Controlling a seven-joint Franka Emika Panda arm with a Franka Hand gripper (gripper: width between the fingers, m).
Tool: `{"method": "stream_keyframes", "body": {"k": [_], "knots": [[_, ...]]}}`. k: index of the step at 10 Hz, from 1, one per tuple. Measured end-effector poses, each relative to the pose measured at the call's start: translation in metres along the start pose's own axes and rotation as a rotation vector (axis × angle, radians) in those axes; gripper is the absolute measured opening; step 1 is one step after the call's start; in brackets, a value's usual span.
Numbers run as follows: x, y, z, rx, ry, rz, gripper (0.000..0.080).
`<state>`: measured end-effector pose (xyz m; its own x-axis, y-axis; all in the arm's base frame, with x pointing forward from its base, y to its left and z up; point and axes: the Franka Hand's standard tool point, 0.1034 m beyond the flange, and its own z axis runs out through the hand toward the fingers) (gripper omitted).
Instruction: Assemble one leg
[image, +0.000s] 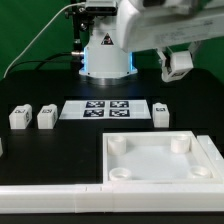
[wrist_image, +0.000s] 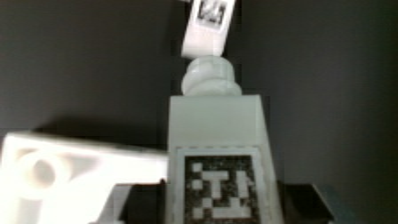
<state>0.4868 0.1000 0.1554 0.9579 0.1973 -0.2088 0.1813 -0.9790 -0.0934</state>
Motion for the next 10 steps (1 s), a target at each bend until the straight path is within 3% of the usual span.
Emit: {"method": "stream_keyframes", "body": {"k": [7,8,10], "knots": [[0.010,0.015,-0.001,-0.073,0.629,-0.009,0.0291],[0.029,0.022,-0.009,-0.084,0.700,-0.019,0.0291],[0.067,0.028,-0.023,-0.075,0.716,-0.020,0.0291]]}}
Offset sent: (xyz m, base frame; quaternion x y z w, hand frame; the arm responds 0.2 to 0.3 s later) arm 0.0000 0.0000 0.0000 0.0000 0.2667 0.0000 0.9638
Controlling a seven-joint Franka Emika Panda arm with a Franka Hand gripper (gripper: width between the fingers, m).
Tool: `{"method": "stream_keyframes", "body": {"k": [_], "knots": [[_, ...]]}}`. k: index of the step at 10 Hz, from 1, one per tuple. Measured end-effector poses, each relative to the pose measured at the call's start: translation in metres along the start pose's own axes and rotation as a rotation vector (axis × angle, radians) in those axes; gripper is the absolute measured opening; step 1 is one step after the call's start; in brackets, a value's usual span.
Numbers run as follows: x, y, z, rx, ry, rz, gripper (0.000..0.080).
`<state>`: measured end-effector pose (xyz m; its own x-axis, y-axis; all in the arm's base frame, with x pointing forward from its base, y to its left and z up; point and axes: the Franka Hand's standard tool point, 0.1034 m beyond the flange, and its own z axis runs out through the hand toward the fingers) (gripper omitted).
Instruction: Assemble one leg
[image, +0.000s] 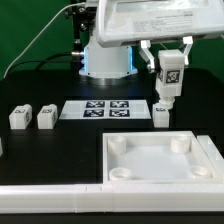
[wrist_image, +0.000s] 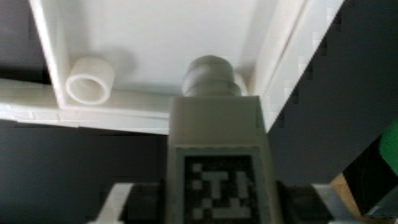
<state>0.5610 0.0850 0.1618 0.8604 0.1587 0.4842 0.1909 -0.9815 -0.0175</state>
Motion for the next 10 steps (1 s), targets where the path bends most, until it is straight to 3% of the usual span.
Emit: {"method": "stream_keyframes", "body": {"k": [2,7,9,10], "knots": [[0.005,-0.006,0.012,0.006,0.030,-0.004,0.0291],[0.003,-0.008,0.014,0.008,0.030,-0.005,0.0291],[0.005,-0.023,0.032,0.022,0.054,-0.012,0.0291],[0.015,-0.027,0.038,0.028,0.066,-0.012,0.0291]]}}
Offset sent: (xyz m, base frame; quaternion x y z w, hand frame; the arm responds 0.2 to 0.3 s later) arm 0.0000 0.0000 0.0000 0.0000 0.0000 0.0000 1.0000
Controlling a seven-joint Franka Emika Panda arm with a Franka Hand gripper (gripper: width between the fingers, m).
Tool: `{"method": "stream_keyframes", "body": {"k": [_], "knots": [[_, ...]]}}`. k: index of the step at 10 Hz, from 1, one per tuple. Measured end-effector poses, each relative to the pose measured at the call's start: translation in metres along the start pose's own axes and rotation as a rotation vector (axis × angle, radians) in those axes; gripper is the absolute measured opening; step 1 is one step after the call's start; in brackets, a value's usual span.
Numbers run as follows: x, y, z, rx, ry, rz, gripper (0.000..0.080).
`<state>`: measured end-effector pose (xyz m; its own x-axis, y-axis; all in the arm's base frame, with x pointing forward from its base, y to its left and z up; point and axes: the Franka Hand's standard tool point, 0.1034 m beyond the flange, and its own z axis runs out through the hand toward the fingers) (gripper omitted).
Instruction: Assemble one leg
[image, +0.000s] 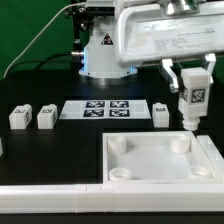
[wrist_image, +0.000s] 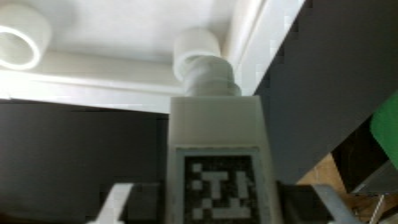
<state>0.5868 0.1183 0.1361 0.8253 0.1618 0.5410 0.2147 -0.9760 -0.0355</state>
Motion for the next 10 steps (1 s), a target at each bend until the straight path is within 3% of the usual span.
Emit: {"method": "stream_keyframes", "body": {"k": [2,5,10], "knots": [[0.002,0.004,0.017,0.001,-0.006,0.005,0.0291],[-0.011,0.007,0.034,0.003,-0.024,0.016,0.0291],[0.004,0.011,0.042,0.002,-0.005,0.024,0.0291]]}}
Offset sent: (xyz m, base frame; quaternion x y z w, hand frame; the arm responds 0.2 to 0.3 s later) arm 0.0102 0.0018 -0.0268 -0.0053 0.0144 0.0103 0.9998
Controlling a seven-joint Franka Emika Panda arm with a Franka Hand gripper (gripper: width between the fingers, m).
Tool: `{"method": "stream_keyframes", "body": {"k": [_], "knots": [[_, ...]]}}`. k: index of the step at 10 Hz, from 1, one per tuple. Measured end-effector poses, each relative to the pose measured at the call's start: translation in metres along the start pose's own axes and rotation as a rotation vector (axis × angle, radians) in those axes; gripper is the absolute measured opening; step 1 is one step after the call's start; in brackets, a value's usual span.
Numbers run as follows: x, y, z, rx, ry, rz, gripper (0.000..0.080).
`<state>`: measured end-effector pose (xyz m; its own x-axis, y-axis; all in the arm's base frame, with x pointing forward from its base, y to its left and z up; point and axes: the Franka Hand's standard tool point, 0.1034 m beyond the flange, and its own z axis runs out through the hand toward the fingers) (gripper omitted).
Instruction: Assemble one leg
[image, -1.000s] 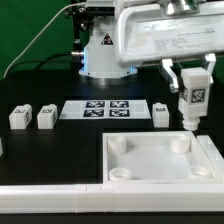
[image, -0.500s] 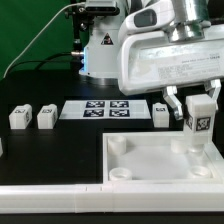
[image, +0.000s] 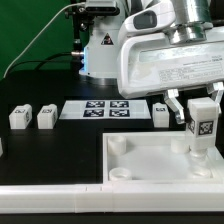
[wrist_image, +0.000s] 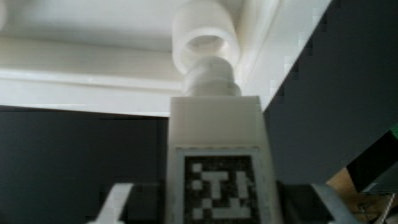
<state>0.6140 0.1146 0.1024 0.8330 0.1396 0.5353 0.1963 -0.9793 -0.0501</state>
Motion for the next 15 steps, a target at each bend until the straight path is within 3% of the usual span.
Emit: {"method": "stream_keyframes", "body": {"k": [8,15], "knots": [[-0.017,0.002,0.023,0.003,-0.022,0.012,0.0291],[-0.016,0.001,0.027,-0.015,0.030,0.030,0.0291]]}}
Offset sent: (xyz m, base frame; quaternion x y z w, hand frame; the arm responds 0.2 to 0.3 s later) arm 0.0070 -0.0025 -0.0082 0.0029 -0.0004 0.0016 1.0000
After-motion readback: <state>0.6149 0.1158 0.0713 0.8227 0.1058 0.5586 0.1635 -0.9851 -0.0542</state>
